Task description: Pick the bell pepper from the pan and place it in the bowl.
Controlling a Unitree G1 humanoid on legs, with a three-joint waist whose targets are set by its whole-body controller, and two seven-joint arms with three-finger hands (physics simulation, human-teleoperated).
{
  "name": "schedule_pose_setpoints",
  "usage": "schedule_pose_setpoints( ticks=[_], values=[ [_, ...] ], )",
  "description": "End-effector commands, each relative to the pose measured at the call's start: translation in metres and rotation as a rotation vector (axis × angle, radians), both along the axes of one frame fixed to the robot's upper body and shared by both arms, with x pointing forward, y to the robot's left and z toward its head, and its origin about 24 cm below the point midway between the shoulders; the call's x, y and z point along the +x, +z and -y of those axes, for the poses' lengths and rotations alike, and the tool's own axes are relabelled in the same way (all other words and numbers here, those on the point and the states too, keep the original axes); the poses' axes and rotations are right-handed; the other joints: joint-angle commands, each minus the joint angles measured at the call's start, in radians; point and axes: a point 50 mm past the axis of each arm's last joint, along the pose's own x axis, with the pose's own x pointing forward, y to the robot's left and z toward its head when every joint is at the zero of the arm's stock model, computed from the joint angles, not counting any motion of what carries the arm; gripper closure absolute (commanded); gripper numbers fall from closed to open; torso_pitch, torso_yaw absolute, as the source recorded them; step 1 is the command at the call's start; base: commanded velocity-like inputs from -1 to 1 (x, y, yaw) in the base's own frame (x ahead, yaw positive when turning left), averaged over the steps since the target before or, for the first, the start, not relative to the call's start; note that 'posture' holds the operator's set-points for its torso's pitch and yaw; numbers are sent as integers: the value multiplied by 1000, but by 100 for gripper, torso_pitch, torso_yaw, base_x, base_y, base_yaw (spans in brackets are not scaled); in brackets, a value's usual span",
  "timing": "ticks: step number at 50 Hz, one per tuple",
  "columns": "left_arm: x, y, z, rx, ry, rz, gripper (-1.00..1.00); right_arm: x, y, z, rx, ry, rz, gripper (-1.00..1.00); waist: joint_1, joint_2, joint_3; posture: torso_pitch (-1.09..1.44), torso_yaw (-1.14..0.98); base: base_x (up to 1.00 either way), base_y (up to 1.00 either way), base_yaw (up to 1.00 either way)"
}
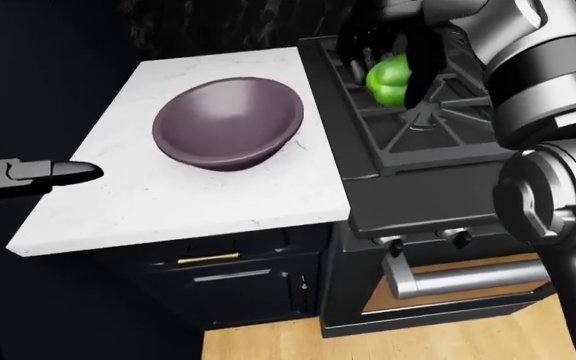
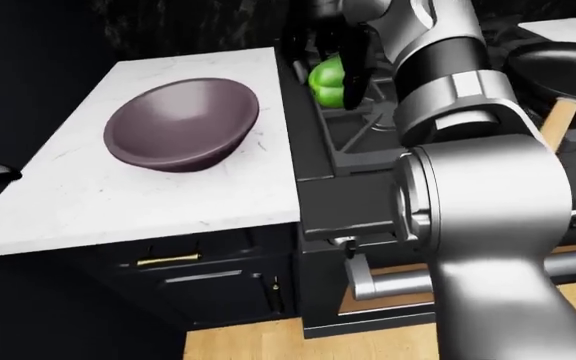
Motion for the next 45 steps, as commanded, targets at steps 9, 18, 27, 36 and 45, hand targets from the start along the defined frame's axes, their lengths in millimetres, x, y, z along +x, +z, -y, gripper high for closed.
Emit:
schedule_pose_setpoints(
  ticks=[9,18,27,36,45],
  values=[
    [-11,19,4,56,5,99,-100,-11,36,-19,51,69,217,100,-15,28,-41,0,0,0,0,0],
    [-10,17,4,55,4,95,-100,-11,37,-40,115,124,285,100,-24,32,-43,0,0,0,0,0],
    [-10,17,4,55,2,94,-100,-16,44,-68,189,172,347,100,-26,32,-40,0,0,0,0,0],
    [-9,18,6,54,-6,98,-100,-19,42,-92,237,219,372,100,-26,33,-38,0,0,0,0,0],
    [-10,18,6,51,-8,101,-100,-21,33,-116,258,256,402,100,-26,39,-39,0,0,0,0,0]
  ],
)
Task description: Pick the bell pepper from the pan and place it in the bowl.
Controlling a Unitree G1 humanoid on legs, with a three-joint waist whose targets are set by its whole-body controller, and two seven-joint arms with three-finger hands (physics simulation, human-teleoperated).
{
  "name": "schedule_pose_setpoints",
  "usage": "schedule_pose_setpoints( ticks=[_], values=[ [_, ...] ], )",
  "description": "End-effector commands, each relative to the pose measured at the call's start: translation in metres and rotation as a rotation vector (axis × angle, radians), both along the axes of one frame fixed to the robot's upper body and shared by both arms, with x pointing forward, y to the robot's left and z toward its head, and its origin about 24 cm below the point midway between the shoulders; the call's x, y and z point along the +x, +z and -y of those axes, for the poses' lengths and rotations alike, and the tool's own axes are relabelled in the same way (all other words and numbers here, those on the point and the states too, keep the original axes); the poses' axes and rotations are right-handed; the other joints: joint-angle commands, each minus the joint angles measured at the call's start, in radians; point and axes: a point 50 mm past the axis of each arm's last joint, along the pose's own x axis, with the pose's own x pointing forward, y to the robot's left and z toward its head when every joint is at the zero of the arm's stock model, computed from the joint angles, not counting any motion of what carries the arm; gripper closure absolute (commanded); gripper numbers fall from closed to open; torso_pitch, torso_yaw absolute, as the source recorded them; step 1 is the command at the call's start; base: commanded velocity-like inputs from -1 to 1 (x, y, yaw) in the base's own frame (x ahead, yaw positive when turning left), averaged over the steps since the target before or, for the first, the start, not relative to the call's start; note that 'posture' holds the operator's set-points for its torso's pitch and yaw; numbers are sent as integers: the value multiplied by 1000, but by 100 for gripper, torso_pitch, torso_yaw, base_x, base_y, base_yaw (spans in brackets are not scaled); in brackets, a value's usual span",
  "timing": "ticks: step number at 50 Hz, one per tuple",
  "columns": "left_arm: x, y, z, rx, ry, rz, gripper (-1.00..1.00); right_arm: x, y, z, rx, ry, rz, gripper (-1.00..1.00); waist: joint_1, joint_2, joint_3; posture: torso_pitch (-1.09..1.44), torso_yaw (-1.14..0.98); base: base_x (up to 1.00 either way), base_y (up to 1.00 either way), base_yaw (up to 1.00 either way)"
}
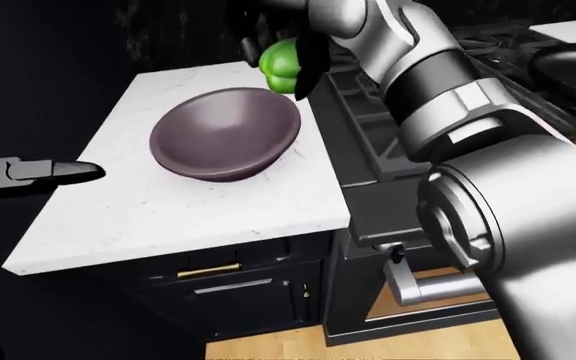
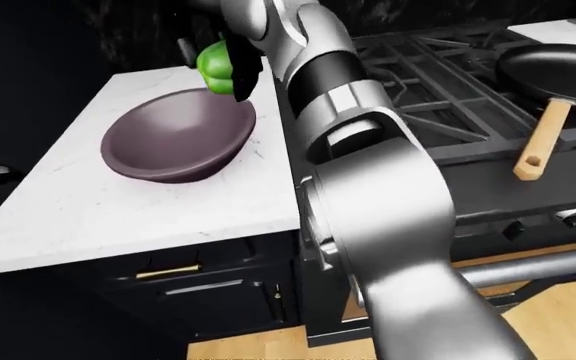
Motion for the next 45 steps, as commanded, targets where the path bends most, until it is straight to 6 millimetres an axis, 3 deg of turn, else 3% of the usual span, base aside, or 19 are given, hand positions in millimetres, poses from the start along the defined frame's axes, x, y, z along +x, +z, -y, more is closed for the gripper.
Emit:
schedule_pose_setpoints(
  ticks=[1,45],
  values=[
    [-6,13,0,32,13,70,-100,-10,28,-3,52,16,115,100,-2,9,-29,0,0,0,0,0],
    [-7,8,3,21,0,65,-100,-35,-1,-79,55,189,205,100,-1,20,-34,0,0,0,0,0]
  ],
)
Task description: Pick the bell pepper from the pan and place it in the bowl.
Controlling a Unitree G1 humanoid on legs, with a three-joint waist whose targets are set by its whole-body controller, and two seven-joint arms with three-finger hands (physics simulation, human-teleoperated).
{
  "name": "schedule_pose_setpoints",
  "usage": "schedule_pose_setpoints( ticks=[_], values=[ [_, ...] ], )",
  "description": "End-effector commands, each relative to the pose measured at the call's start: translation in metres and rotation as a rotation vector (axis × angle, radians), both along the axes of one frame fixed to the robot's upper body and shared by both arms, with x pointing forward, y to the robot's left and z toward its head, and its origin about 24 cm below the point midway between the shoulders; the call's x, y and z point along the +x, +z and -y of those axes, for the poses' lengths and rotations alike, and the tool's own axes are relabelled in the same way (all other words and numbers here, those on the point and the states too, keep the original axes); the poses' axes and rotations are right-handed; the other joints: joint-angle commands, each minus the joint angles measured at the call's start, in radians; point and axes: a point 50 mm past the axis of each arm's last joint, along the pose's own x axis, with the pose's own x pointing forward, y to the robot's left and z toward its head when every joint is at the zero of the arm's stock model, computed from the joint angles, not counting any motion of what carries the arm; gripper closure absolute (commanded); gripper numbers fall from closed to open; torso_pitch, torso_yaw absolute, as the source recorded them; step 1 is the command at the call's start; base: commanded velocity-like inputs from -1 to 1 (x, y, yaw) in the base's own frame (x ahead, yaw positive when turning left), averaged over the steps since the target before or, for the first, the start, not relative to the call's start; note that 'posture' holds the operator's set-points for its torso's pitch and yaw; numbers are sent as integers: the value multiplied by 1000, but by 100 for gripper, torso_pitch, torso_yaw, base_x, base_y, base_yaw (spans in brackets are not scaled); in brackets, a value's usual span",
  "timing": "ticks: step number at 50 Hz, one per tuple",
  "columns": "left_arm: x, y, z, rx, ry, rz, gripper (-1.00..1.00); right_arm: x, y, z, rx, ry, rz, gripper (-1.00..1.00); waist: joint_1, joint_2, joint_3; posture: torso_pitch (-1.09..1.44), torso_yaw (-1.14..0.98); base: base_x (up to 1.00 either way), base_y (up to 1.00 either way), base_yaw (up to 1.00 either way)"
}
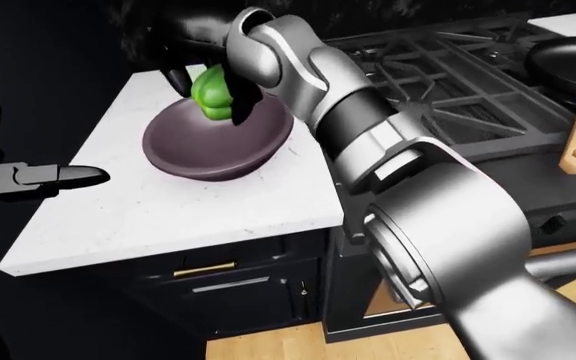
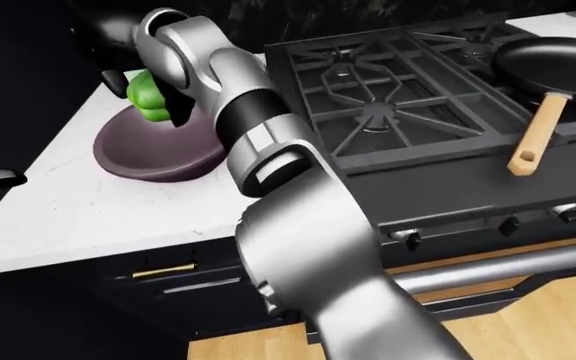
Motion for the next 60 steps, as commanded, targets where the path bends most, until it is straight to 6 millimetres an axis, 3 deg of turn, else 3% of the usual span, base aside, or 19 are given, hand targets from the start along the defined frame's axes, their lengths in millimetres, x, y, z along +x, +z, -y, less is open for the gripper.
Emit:
schedule_pose_setpoints(
  ticks=[1,6,15,18,21,24,38,43,53,60],
  values=[
    [-7,14,1,36,10,71,-100,-10,23,-4,43,30,85,100,0,10,-28,0,0,0,0,0],
    [-7,13,1,36,11,69,-100,-9,19,-5,31,32,88,98,0,10,-29,0,0,0,0,0],
    [-7,13,0,36,12,68,-100,-8,14,-4,17,28,89,71,0,10,-29,0,0,0,0,0],
    [-8,13,1,37,12,69,-100,-7,14,-4,17,29,89,47,0,10,-29,0,0,0,0,0],
    [-8,14,1,37,13,70,-100,-6,14,-2,17,25,88,1,-1,10,-28,0,0,0,0,0],
    [-8,13,0,37,13,68,-100,-6,14,-1,14,22,82,-10,-1,10,-28,0,0,0,0,0],
    [-7,13,-1,36,18,68,-100,-5,12,0,-18,21,44,-34,-1,10,-29,0,0,0,0,0],
    [-7,13,-1,35,19,68,-100,-5,15,2,-20,18,48,-25,-1,10,-28,0,0,0,0,0],
    [-8,14,0,37,16,70,-100,-7,27,5,-33,12,71,-28,-1,10,-27,0,0,0,0,0],
    [-7,15,0,38,15,71,-100,-1,31,20,-102,-41,56,-44,-1,8,-26,0,0,0,0,0]
  ],
)
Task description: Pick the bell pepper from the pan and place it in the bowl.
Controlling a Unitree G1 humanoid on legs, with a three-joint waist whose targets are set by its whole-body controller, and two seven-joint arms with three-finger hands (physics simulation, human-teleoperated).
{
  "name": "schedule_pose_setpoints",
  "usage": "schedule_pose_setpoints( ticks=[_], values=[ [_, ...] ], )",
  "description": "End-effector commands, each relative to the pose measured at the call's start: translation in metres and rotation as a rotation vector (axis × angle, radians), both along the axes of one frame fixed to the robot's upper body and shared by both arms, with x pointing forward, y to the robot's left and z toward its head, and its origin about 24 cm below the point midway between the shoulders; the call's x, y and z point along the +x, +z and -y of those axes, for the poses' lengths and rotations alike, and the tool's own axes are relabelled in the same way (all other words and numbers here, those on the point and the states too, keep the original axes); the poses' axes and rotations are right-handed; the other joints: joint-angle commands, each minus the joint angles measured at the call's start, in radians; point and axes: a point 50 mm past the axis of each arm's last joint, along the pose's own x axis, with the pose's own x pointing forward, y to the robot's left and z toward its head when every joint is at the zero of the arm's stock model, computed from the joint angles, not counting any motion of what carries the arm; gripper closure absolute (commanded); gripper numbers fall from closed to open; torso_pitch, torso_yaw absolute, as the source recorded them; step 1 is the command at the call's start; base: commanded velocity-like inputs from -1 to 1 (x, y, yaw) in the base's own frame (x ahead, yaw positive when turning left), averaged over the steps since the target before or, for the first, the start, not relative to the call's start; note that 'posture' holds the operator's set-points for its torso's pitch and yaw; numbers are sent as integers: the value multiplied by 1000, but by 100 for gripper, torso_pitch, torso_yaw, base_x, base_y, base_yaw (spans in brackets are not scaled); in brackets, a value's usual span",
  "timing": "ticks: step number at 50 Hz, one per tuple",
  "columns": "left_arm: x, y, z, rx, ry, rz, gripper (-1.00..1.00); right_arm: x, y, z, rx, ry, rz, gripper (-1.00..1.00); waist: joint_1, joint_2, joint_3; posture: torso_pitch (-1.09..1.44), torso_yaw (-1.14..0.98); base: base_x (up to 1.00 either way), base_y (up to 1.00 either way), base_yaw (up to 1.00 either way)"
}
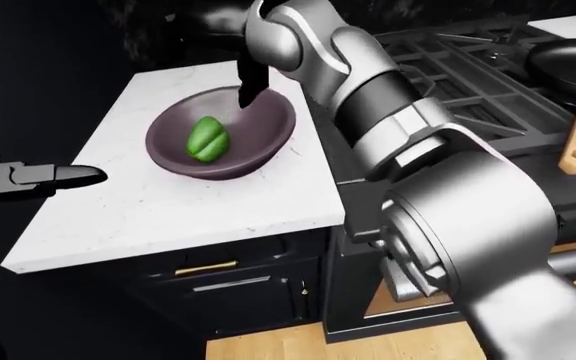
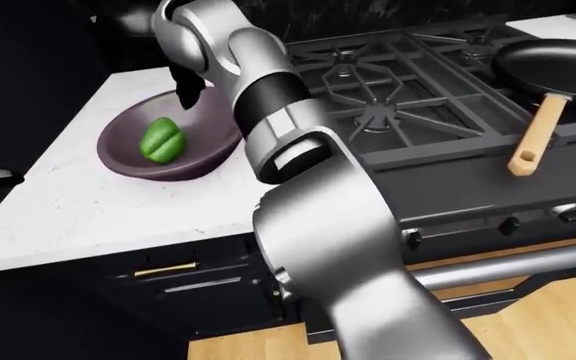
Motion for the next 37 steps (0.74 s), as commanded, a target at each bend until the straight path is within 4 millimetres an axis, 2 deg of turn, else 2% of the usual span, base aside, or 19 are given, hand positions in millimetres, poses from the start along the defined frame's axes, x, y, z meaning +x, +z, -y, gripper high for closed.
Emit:
schedule_pose_setpoints(
  ticks=[1,3,4,7,17,24,37],
  values=[
    [-7,14,2,37,11,71,-100,-6,24,4,19,2,66,-46,-2,10,-25,0,0,0,0,0],
    [-7,14,1,37,12,72,-100,-5,24,7,6,-5,57,-50,-1,9,-25,0,0,0,0,0],
    [-7,15,1,37,12,73,-100,-5,26,9,0,-10,55,-70,-1,9,-25,0,0,0,0,0],
    [-7,15,1,38,13,72,-100,-5,33,15,-7,-23,55,-100,-2,8,-25,0,0,0,0,0],
    [-7,16,2,41,12,73,-100,0,51,45,3,-84,60,-100,-2,4,-23,0,0,0,0,0],
    [-7,17,3,43,10,72,-100,5,55,67,-14,-130,46,-100,-2,0,-22,0,0,0,0,0],
    [-7,18,5,48,6,72,-100,4,71,101,8,-194,-43,-100,-3,-5,-19,0,0,0,0,0]
  ],
)
